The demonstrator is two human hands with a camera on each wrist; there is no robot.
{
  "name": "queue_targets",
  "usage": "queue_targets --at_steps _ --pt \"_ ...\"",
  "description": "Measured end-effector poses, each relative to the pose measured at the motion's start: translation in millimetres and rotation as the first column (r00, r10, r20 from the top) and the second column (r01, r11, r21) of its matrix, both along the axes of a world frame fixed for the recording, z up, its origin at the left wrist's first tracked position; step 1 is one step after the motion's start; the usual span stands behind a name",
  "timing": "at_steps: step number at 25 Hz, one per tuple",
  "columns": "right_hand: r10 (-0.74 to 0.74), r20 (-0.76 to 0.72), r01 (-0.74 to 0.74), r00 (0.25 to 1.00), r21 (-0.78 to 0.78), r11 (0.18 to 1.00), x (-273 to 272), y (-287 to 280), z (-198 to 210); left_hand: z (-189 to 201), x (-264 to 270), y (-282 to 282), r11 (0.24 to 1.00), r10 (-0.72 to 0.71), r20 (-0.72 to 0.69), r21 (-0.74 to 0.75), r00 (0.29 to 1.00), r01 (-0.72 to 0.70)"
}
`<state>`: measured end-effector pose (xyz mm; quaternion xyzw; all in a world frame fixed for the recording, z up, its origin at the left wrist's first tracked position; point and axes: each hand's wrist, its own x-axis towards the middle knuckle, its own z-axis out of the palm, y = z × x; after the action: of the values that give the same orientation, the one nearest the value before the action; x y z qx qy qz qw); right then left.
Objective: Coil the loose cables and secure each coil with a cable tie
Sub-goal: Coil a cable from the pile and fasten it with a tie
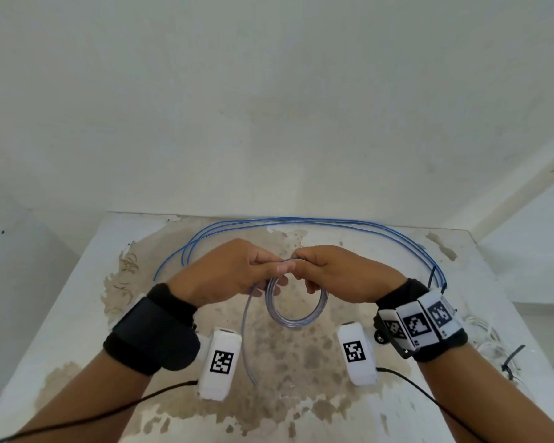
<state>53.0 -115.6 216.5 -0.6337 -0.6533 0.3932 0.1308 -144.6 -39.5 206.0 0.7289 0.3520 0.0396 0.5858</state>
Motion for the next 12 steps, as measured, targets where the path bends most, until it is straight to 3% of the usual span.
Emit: queue_targets --at_steps 2,5,7,8,10,11,12 --pt "0.029 -0.035 -0.031 0.999 -0.03 0.999 0 -2 -3 -5 -2 -1 0.995 0.01 -0.008 -0.103 1.0 -0.011" --pt "0.053 -0.055 -0.054 0.997 -0.028 0.998 -6 -1 -17 -15 -5 -3 0.994 0.031 -0.001 -0.103 1.0 -0.031" --pt "-0.133 -0.212 0.15 0.968 0.066 0.986 -2 6 -34 -23 -5 -2 0.959 0.229 0.113 -0.195 0.967 -0.204" --pt "-0.295 -0.341 0.338 0.892 0.072 0.938 2 8 -43 -27 -5 0 0.908 0.366 0.182 -0.286 0.913 -0.307" --pt "-0.567 -0.606 0.651 0.558 -0.104 0.752 11 6 -64 -35 -5 6 0.742 0.628 0.291 -0.503 0.722 -0.443" --pt "-0.638 -0.662 0.706 0.393 -0.227 0.67 12 0 -76 -38 -5 10 0.652 0.727 0.314 -0.596 0.611 -0.469" --pt "-0.67 -0.683 0.7 0.291 -0.325 0.635 9 -8 -87 -41 -4 12 0.57 0.802 0.323 -0.665 0.503 -0.482"
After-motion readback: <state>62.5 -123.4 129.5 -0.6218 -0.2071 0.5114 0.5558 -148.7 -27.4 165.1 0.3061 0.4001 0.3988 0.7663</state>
